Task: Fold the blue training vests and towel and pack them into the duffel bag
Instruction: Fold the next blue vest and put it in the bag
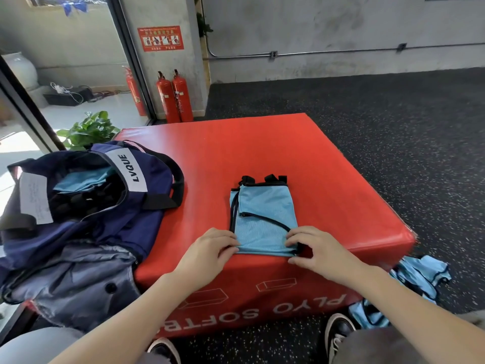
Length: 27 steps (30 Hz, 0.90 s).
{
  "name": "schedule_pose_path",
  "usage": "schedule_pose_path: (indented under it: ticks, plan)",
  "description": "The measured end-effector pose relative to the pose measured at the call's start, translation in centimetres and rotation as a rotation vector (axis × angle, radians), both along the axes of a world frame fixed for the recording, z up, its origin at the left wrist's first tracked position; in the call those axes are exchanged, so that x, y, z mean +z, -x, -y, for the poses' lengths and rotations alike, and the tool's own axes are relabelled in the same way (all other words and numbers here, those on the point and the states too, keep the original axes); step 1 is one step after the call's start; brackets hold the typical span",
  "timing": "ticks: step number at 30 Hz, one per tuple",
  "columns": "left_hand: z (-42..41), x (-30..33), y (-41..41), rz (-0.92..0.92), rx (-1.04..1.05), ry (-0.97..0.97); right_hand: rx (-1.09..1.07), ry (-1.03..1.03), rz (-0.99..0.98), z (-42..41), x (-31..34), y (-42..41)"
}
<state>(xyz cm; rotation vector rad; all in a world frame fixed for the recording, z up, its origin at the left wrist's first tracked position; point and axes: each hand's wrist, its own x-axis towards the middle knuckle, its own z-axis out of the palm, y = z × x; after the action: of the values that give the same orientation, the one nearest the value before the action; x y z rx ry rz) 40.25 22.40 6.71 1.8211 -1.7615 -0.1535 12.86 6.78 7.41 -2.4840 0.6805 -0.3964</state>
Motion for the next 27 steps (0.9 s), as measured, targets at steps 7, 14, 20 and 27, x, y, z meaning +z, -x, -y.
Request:
schedule_pose_path:
  ticks: [7, 14, 20, 27]
  plan:
    - [0.1, 0.2, 0.3, -0.065, 0.045, -0.041, -0.01, 0.008, 0.039, 0.0, 0.4, 0.0]
    - [0.0, 0.9, 0.8, 0.026, 0.054, -0.069, -0.07, -0.104, 0.061, -0.4, 1.8, -0.9]
    - [0.9, 1.3, 1.4, 0.023, 0.102, 0.01, -0.14, -0.253, 0.067, -0.5, 2.7, -0.8]
    - [0.5, 2.5, 2.2, -0.251, -0.001, 0.089, -0.187, -0.307, 0.217, -0.7, 4.1, -0.6]
